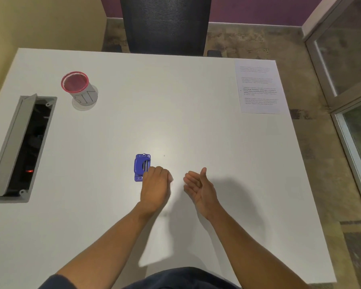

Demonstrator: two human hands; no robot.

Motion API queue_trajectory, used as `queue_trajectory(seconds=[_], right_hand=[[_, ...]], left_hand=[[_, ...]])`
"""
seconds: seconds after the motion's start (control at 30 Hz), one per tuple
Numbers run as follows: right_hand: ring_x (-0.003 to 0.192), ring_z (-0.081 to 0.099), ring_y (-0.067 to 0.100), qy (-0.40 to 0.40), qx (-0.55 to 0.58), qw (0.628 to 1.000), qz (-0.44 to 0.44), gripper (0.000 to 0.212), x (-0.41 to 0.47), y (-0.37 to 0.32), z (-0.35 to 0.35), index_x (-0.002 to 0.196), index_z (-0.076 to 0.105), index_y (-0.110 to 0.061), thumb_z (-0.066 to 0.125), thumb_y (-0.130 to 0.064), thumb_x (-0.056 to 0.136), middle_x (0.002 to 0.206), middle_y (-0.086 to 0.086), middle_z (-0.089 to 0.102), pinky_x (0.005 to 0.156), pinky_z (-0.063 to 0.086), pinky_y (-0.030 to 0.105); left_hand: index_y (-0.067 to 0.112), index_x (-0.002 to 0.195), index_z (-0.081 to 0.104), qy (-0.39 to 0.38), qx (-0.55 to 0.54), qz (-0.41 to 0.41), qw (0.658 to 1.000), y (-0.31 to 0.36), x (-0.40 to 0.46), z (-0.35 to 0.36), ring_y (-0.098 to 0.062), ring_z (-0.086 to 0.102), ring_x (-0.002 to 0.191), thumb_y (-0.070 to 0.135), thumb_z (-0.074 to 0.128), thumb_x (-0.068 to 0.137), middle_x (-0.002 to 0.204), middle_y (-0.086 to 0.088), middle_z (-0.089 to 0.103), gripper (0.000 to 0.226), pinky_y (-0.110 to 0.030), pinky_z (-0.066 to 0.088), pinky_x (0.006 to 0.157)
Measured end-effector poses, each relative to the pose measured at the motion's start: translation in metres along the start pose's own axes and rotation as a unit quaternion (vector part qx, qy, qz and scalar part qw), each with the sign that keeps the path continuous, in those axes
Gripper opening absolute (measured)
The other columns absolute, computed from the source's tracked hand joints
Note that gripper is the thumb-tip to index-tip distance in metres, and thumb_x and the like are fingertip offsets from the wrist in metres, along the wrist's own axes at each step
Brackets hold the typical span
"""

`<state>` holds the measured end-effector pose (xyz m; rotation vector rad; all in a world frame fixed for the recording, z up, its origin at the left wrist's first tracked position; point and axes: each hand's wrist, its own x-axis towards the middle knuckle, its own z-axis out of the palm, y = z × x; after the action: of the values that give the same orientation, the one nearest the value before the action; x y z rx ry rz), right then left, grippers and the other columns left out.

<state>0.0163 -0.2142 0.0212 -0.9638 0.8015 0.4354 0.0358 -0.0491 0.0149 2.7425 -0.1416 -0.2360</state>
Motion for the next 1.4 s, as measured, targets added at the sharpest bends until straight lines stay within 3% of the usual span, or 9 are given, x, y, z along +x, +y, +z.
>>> queue_trajectory(seconds=[0.17, 0.23, 0.33, 0.47, 0.63, 0.83, 1.0, 1.13, 1.4], right_hand=[[0.116, 0.063, 0.021, -0.032, 0.02, 0.999, 0.024, 0.07, -0.002, 0.001, 0.01, 0.12, 0.062, -0.007, 0.042, -0.065, 0.088, 0.121, 0.009, 0.067, 0.107, 0.044, 0.038], [0.102, 0.065, 0.021, -0.047, 0.023, 0.998, 0.018, 0.069, -0.005, -0.001, 0.015, 0.113, 0.064, -0.006, 0.034, -0.064, 0.093, 0.103, 0.01, 0.07, 0.099, 0.047, 0.035], [0.074, 0.046, 0.019, -0.095, 0.04, 0.995, 0.012, 0.07, -0.008, -0.006, 0.021, 0.088, 0.058, -0.002, 0.026, -0.064, 0.096, 0.071, 0.009, 0.048, 0.078, 0.042, 0.031], [0.094, 0.055, 0.023, -0.068, 0.054, 0.996, 0.028, 0.079, -0.004, -0.008, 0.02, 0.129, 0.053, 0.005, 0.028, -0.062, 0.096, 0.096, 0.015, 0.063, 0.098, 0.042, 0.034], [0.079, 0.068, 0.014, -0.06, 0.081, 0.994, 0.036, 0.078, 0.004, -0.006, 0.015, 0.122, 0.061, 0.004, 0.03, -0.063, 0.096, 0.094, 0.012, 0.071, 0.073, 0.056, 0.023], [0.112, 0.067, 0.028, -0.044, 0.104, 0.993, 0.041, 0.075, 0.01, -0.005, 0.007, 0.118, 0.063, 0.005, 0.043, -0.062, 0.091, 0.119, 0.021, 0.068, 0.094, 0.056, 0.034], [0.112, 0.067, 0.033, -0.023, 0.109, 0.993, 0.045, 0.079, 0.017, -0.007, -0.001, 0.12, 0.061, 0.006, 0.053, -0.063, 0.083, 0.121, 0.022, 0.068, 0.093, 0.056, 0.04], [0.111, 0.067, 0.031, -0.016, 0.103, 0.993, 0.047, 0.08, 0.022, -0.01, -0.003, 0.12, 0.062, 0.005, 0.054, -0.065, 0.081, 0.12, 0.021, 0.069, 0.092, 0.056, 0.04], [0.112, 0.067, 0.03, -0.018, 0.096, 0.994, 0.048, 0.078, 0.031, -0.018, -0.001, 0.122, 0.061, 0.004, 0.049, -0.065, 0.086, 0.121, 0.02, 0.068, 0.093, 0.054, 0.039]], left_hand=[[0.018, 0.082, 0.06, -0.028, -0.063, 0.03, 0.997, 0.028, -0.004, -0.007, -0.027, 0.049, 0.087, 0.017, 0.048, 0.095, 0.089, -0.002, 0.061, 0.018, -0.036, 0.034, 0.075], [0.023, 0.076, 0.053, -0.046, -0.087, 0.04, 0.994, 0.038, -0.006, -0.011, -0.026, 0.048, 0.088, 0.015, 0.044, 0.092, 0.09, -0.002, 0.061, 0.02, -0.037, 0.036, 0.077], [0.024, 0.074, 0.056, -0.051, -0.117, 0.058, 0.99, 0.046, -0.009, -0.016, -0.026, 0.048, 0.084, 0.018, 0.041, 0.089, 0.086, 0.0, 0.061, 0.023, -0.037, 0.036, 0.073], [0.026, 0.079, 0.061, -0.047, -0.122, 0.051, 0.99, 0.045, -0.006, -0.013, -0.026, 0.049, 0.084, 0.025, 0.037, 0.092, 0.088, 0.002, 0.063, 0.027, -0.035, 0.033, 0.07], [0.023, 0.085, 0.068, -0.025, -0.127, 0.022, 0.991, 0.04, 0.005, -0.007, -0.028, 0.053, 0.087, 0.022, 0.049, 0.095, 0.09, -0.002, 0.067, 0.021, -0.037, 0.039, 0.074], [0.019, 0.086, 0.073, 0.035, -0.186, -0.06, 0.98, 0.027, 0.022, -0.012, -0.024, 0.056, 0.087, 0.011, 0.059, 0.086, 0.091, 0.0, 0.07, 0.016, -0.036, 0.044, 0.079], [0.015, 0.063, 0.062, 0.036, -0.097, -0.111, 0.988, 0.008, 0.045, -0.014, -0.032, 0.06, 0.07, 0.014, 0.059, 0.083, 0.067, -0.005, 0.065, 0.021, -0.036, 0.042, 0.061], [0.009, 0.09, 0.075, 0.046, 0.007, -0.103, 0.994, -0.006, 0.059, -0.008, -0.034, 0.058, 0.083, 0.017, 0.062, 0.088, 0.093, -0.012, 0.07, 0.015, -0.037, 0.04, 0.068], [0.016, 0.087, 0.075, -0.026, 0.1, -0.051, 0.993, -0.012, 0.081, 0.0, -0.03, 0.054, 0.09, 0.013, 0.052, 0.09, 0.099, -0.004, 0.069, 0.023, -0.037, 0.035, 0.07]])
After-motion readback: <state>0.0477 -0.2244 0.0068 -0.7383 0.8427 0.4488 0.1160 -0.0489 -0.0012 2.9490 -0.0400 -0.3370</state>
